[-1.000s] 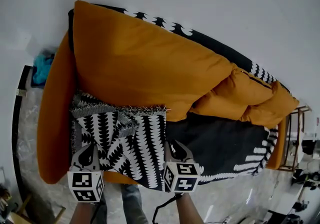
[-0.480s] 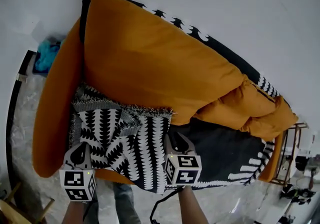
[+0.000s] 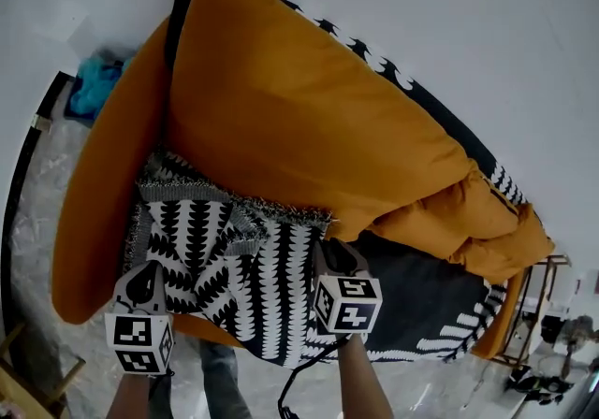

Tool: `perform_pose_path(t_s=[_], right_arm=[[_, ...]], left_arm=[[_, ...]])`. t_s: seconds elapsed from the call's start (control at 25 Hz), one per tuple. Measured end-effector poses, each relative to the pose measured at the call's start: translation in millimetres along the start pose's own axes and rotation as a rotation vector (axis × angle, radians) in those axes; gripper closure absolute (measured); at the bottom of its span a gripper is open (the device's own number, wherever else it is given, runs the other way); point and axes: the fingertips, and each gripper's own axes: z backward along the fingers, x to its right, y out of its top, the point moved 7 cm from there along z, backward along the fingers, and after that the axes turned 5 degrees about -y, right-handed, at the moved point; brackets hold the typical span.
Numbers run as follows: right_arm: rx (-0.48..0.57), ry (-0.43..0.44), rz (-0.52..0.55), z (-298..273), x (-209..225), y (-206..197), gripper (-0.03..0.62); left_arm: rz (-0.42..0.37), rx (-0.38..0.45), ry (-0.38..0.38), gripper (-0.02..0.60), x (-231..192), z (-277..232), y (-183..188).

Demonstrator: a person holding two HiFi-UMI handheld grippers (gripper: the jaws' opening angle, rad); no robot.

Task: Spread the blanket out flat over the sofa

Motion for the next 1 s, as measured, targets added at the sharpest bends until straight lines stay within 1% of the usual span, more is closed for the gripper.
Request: perform_pose_path(t_s=[0.2,0.4,0.56,0.76,0.88,1.0], right_arm=[[-0.007,0.005,0.023,-11.2,0.5,7.0,0.5],[-0.022,0.013,0.043,-17.8,3.1,9.8,0.5],[-0.006,0.02,0.037,-24.2,5.5,14.5,0.5],[-0.01,-0.001,0.045,-32.5,7.0,16.3,0.5],[-0.008,0.004,0.036,-30.6,7.0,15.6,0.5],[-0.012,0.008,0.035,-29.9,6.6,14.8,0.515]], left_arm=[[0.02,0.003,0.002,0.577,-2.6,-5.9,0.9],[0.02,-0.003,0.005,0.577,-1.2,-8.5,2.3],[0.022,-0.004,0.006,0.577,-2.2,-11.3,4.1],[0.023,-0.004,0.004,0.577,-4.9,-12.3,1.7],[0.024,0.001,0.001,0.577,-4.6,-11.0,-0.8],[0.023,-0.003,-0.001,0.577,-4.3,-10.2,-1.3]])
